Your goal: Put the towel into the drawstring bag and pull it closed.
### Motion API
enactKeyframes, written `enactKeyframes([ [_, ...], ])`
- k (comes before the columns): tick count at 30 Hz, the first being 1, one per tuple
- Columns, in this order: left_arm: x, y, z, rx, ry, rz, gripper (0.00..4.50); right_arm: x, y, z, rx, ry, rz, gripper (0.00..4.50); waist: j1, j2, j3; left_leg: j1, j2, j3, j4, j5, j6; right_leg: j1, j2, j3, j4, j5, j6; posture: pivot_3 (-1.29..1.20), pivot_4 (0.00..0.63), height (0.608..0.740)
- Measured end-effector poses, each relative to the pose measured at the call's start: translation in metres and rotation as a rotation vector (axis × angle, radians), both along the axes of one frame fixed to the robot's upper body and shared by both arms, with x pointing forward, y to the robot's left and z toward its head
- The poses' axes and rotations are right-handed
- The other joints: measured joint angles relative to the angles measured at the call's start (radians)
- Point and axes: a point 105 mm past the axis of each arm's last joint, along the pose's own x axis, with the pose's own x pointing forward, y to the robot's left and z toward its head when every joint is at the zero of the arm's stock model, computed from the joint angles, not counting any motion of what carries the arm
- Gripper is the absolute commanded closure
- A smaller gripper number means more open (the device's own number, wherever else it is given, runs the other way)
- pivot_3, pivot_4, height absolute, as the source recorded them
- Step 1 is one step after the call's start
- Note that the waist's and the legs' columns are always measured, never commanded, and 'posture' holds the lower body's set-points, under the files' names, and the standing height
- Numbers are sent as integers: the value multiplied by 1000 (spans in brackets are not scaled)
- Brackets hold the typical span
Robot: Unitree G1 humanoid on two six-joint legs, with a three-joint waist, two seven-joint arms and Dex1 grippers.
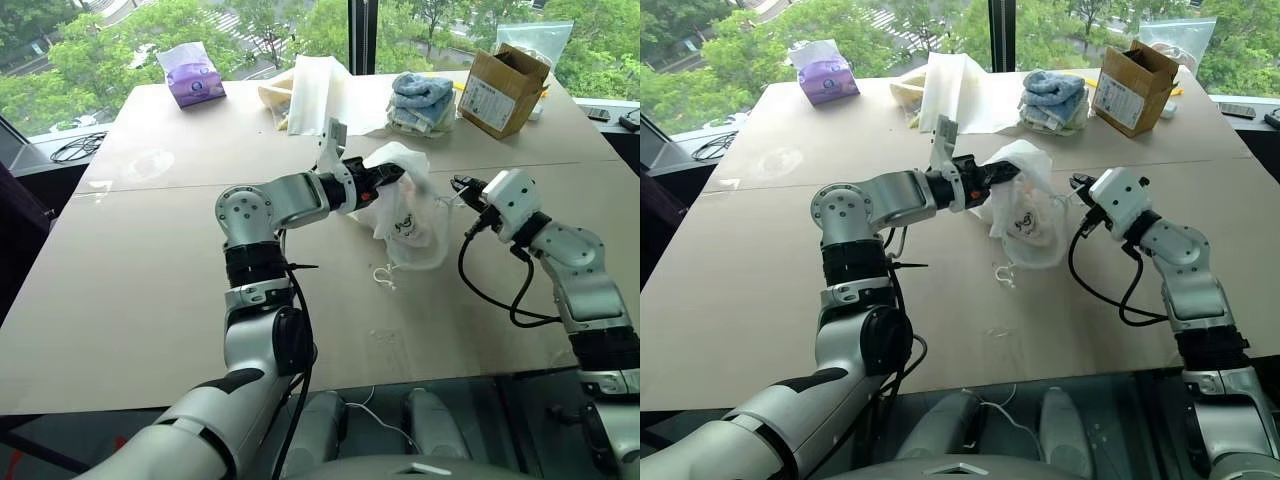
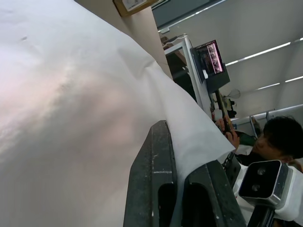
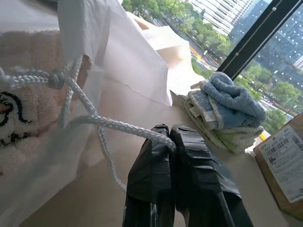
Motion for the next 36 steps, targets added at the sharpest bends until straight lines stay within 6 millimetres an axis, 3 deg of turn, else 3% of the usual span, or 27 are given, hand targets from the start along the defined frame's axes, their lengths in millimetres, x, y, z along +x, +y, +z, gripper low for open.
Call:
enactKeyframes([
  [3, -5, -2, 13, -72, -66, -32, 3650, -1, -2, 8, 6, -8, -21, 4500, -1, 0, 0, 0, 0, 0, 0, 0, 0, 0, 0, 0, 0, 0, 0, 0, 150, 740],
  [6, -7, -2, 19, -37, -127, -25, 2340, 0, -1, 20, 29, -11, -43, 4500, -1, 0, 0, 0, 0, 0, 0, 0, 0, 0, 0, 0, 0, 0, 0, 0, 150, 740],
  [10, -27, 11, 1, 58, -242, -87, 2340, 1, -1, 50, 75, -55, -77, 4500, -7, 1, 0, 1, 0, 1, -1, 0, 0, -1, 0, 2, 1, 0, 0, 0, 150, 740],
  [15, -68, 28, -44, 212, -343, -212, 2340, 0, 0, 55, 99, -37, -103, 4500, -6, 1, -1, 1, 0, 2, -4, 0, 0, -2, 0, 3, 0, 0, -1, 0, 150, 740],
  [19, -75, 29, -77, 402, -487, -227, 2340, 0, 0, 53, 103, -17, -114, 4500, 8, 2, -1, 1, 0, 1, -4, 0, 0, 0, 0, 1, -2, 0, -1, 0, 150, 740],
  [23, -75, 9, -82, 410, -625, -235, 2340, 0, 5, 54, 104, -9, -107, 4500, 13, 2, -1, 1, 0, 0, -4, 0, 0, 2, 0, 0, -6, 1, -2, 0, 150, 740],
  [28, -89, -28, -105, 381, -618, -356, 2340, 0, 9, 54, 104, 0, -101, 4500, 11, 2, -1, 1, 0, -1, -7, 0, 1, 2, -1, -1, -8, 1, -2, 0, 150, 740],
  [31, -90, -35, -113, 424, -667, -381, 2340, 0, 9, 53, 104, 8, -104, 4500, 1, 2, -1, 1, 1, 0, -9, 0, 0, 1, -1, -1, -8, 1, -2, 0, 150, 740],
  [32, -90, -36, -116, 439, -686, -388, 1819, -1, 10, 53, 104, 7, -106, 4500, -1, 2, -1, 1, 1, 0, -9, 0, 0, 1, 0, -1, -8, 1, -2, 0, 150, 740],
  [36, -85, -37, -119, 481, -742, -374, 487, -3, 11, 57, 105, -9, -105, 4500, 1, 2, -1, 1, 1, 0, -9, 0, 1, 1, 0, -1, -8, 1, -2, 0, 150, 740],
])
